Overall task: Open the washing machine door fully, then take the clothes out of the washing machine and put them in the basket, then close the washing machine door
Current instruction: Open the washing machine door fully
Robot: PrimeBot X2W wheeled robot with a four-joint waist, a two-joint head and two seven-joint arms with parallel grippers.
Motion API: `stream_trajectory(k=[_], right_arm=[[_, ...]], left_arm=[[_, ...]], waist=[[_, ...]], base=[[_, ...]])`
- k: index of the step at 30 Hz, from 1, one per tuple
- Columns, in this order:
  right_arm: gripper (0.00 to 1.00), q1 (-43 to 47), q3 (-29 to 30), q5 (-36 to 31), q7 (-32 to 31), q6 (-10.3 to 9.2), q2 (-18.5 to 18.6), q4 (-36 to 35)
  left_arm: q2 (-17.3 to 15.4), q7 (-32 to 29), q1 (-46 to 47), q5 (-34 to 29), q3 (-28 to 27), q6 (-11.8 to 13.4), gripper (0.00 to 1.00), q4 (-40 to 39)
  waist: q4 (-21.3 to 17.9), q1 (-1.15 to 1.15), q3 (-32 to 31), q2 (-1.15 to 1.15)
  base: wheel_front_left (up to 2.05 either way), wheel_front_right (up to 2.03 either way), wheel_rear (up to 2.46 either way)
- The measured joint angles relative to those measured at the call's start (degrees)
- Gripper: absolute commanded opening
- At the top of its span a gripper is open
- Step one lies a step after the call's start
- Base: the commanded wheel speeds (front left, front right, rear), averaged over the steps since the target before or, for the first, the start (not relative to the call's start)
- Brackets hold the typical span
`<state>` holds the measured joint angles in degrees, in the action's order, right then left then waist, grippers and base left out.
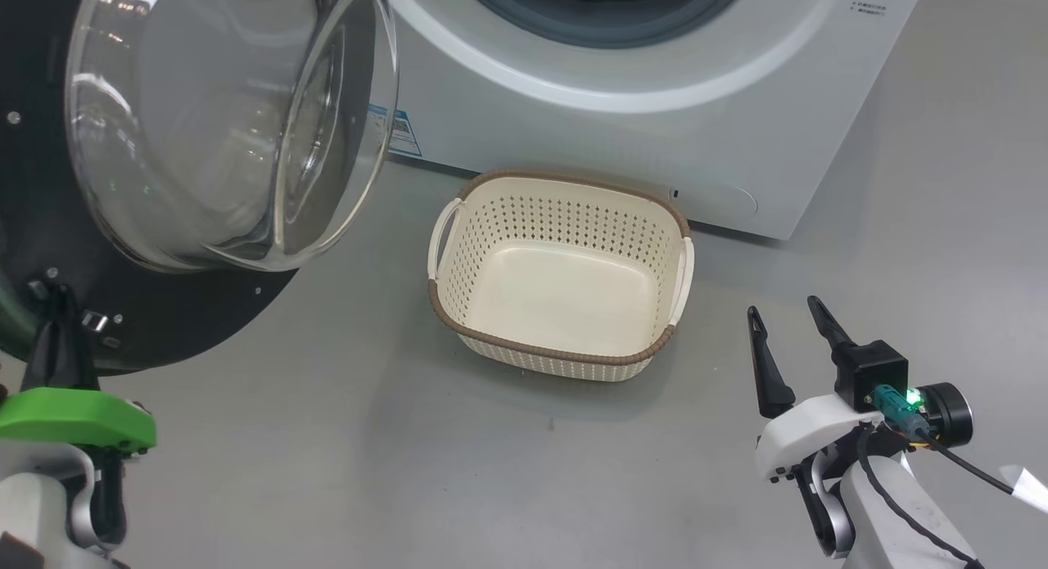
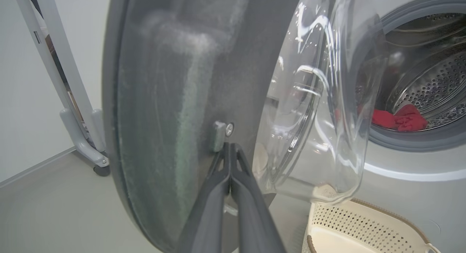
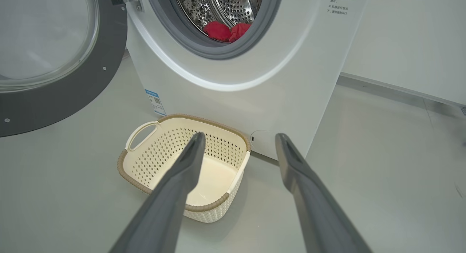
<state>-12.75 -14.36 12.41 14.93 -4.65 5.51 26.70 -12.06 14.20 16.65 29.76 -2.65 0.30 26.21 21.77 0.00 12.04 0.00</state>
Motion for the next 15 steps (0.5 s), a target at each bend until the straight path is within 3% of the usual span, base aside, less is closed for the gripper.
stream_trajectory(k=[15], right_arm=[[1.00,-1.52,0.78,-1.04,0.00,0.07,-0.01,0.33]], left_arm=[[-3.81,0.24,6.84,-0.22,-3.27,0.46,0.00,6.55]], waist=[[-1.97,0.00,1.43,0.00]], base=[[0.00,0.00,0.00]])
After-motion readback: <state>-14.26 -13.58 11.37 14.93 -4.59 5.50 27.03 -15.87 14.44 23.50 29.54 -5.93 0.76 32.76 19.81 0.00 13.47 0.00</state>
